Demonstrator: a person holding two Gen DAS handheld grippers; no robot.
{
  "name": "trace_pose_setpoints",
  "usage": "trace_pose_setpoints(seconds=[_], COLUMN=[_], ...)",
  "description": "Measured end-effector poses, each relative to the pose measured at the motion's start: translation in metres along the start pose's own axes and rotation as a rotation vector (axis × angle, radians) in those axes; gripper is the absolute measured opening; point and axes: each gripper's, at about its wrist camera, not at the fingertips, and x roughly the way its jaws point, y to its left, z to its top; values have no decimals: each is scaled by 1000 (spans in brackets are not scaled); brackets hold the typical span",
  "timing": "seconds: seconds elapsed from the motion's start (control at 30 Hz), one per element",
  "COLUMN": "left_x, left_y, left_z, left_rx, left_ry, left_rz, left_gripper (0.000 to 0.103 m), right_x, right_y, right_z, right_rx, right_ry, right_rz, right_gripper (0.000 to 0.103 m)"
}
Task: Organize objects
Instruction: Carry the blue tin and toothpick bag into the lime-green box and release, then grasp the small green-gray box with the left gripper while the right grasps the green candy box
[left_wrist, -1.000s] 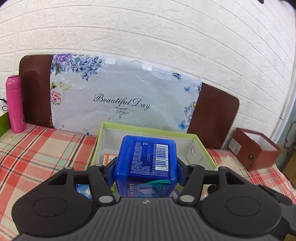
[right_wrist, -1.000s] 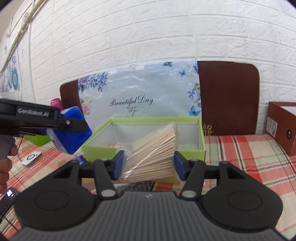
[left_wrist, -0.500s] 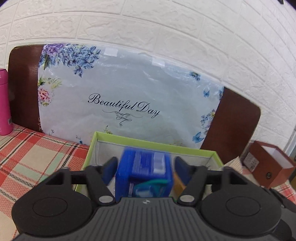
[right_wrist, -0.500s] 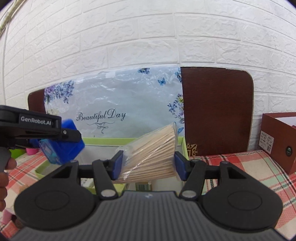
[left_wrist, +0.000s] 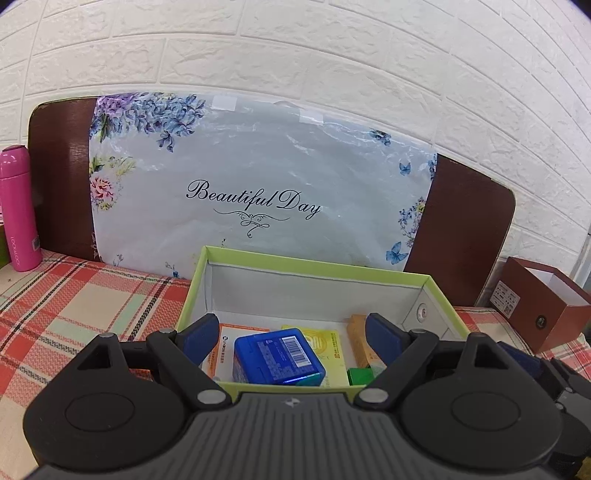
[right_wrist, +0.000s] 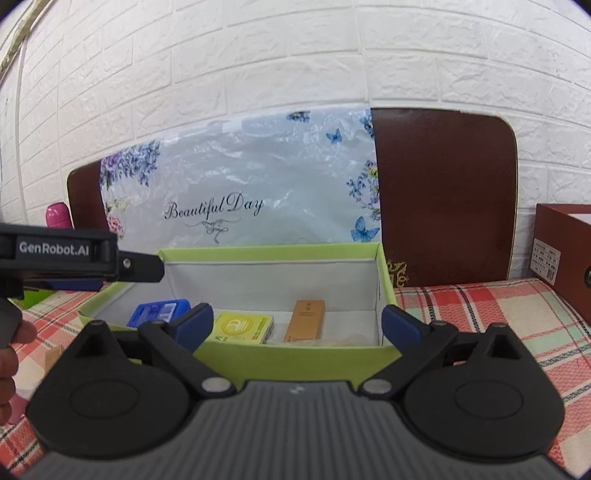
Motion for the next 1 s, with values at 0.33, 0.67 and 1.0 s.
trace_pose_setpoints(seconds=[0.33,0.67,1.0], left_x=[-50,-92,-98], left_y=[-6,2,-6], left_z=[-16,-62,-121], left_rx=[10,-27,-38], left_ry=[20,110,235], left_rz=[15,-13,-116], left_gripper=[89,89,88], right_x=[-60,-129,-160], right_y=[4,12,-2], right_z=[4,-14,-51], right_rx=[-29,-68,-46], right_ry=[-27,41,168], right_rz=[34,121,85], right_gripper=[103,103,103])
